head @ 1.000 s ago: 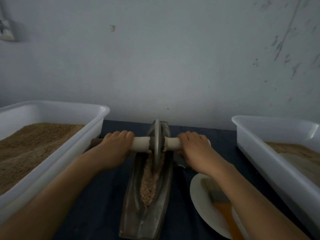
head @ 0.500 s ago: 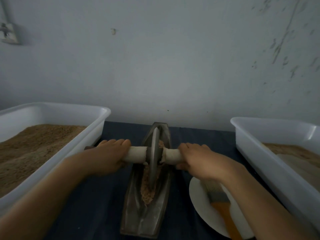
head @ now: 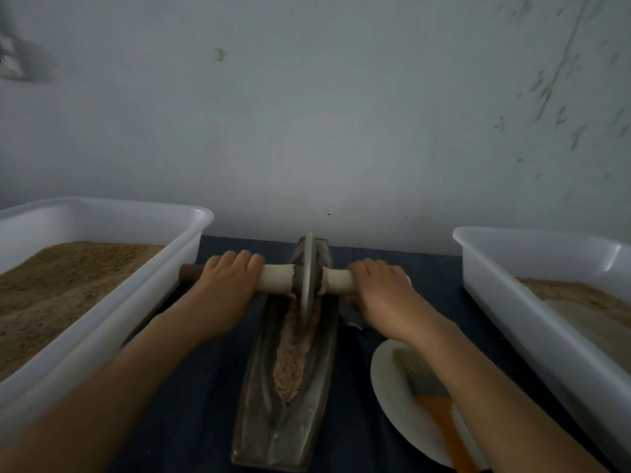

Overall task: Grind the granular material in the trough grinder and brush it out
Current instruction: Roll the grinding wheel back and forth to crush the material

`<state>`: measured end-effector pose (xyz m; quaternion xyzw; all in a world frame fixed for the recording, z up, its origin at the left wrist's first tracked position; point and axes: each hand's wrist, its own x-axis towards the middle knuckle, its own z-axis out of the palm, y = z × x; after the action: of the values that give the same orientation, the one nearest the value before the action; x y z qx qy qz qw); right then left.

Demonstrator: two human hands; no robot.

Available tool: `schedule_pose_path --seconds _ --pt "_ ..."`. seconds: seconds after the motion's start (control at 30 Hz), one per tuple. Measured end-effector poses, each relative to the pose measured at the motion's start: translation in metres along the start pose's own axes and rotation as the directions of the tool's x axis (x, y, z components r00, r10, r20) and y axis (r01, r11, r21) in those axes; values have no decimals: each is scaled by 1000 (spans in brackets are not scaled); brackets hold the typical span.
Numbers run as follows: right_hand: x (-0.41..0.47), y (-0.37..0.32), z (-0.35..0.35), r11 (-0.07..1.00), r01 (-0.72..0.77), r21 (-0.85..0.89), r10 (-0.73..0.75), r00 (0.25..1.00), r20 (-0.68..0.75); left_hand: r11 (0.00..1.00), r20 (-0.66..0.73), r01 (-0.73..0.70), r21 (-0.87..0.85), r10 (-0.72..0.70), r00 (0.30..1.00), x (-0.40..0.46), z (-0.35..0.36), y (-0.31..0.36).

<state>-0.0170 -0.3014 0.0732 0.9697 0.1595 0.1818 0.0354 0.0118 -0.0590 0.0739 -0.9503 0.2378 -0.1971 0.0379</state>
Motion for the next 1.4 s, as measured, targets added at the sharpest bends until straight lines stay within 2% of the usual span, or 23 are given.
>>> schedule_pose_path --seconds 0.07,0.17,0.3,0.4,0.5,0.6,0.7,0.77,0.83,0.9,0.97,1.03,1.13,1.2,1.4 --pt "5 6 8 999 -11 46 13 999 -46 998 -67 24 66 -20 998 3 7 4" --pt "7 11 13 998 -20 65 23 999 -41 994 -116 30 102 -18 993 5 8 8" --pt "0 5 5 999 -25 34 24 1000 19 998 -55 -8 56 11 998 1 1 5" --pt "-8 -7 -14 999 -9 37 5 993 114 999 66 -33 -20 35 997 -8 -8 0" --pt "-16 -17 -39 997 -6 82 -18 957 289 992 207 -80 -99 99 973 -19 -25 -2" --pt "-25 -21 -60 985 -19 174 -63 889 454 976 418 -78 -206 159 894 -25 -47 -6" --pt "-29 -24 -65 980 -11 197 -86 873 481 959 531 -33 -282 185 827 -25 -56 -9" --pt "-25 -24 -58 989 -1 149 -63 903 424 961 507 -27 -276 169 845 -23 -52 -7" --pt "-18 -20 -46 995 -1 96 -30 947 321 975 422 -32 -221 125 898 -18 -41 -5" --pt "-10 -14 -29 999 -13 45 4 983 183 992 265 -32 -122 64 962 -12 -26 -4" --pt "-2 -7 -11 1000 -25 -7 25 999 43 1000 64 3 -21 -1 998 -6 -9 -1" --pt "5 0 3 999 -47 -9 47 997 -61 999 -80 42 23 -40 996 -1 1 6" --pt "10 6 11 997 -63 47 67 994 -91 1000 -245 18 18 -13 969 6 6 9" --pt "10 7 12 996 -64 60 68 996 -64 999 -233 6 39 3 972 6 4 8" --pt "-3 -7 -15 999 -26 38 21 990 138 998 62 2 -58 2 998 -7 -6 -1"
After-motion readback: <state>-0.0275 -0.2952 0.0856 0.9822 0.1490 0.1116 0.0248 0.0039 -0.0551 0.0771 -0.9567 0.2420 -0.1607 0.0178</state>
